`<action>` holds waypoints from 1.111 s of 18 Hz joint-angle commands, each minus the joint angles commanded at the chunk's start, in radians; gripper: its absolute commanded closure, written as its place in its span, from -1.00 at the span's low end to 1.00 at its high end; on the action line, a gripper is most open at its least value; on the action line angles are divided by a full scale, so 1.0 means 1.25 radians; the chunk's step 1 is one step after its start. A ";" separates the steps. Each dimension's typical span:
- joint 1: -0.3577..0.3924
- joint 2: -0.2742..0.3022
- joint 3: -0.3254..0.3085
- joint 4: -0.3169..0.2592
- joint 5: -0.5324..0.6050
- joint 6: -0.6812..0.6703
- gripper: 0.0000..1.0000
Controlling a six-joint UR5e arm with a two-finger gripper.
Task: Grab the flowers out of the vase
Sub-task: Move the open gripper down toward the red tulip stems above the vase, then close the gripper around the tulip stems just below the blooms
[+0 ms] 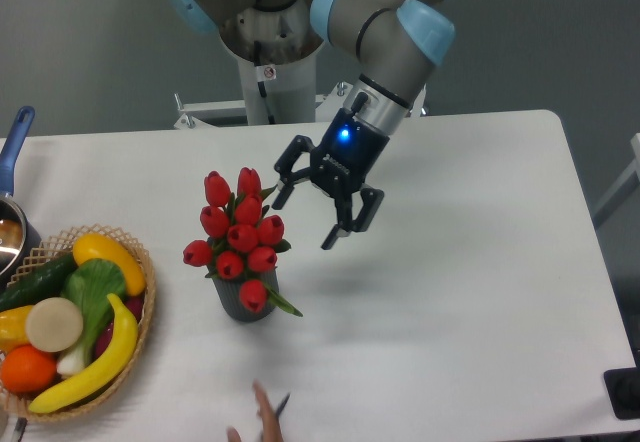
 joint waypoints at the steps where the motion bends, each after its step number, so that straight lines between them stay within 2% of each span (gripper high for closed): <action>1: 0.002 0.001 -0.002 0.000 0.000 0.001 -1.00; 7: -0.036 -0.005 0.000 0.000 -0.002 -0.006 -1.00; 20: -0.077 -0.056 0.032 0.001 -0.021 -0.001 -1.00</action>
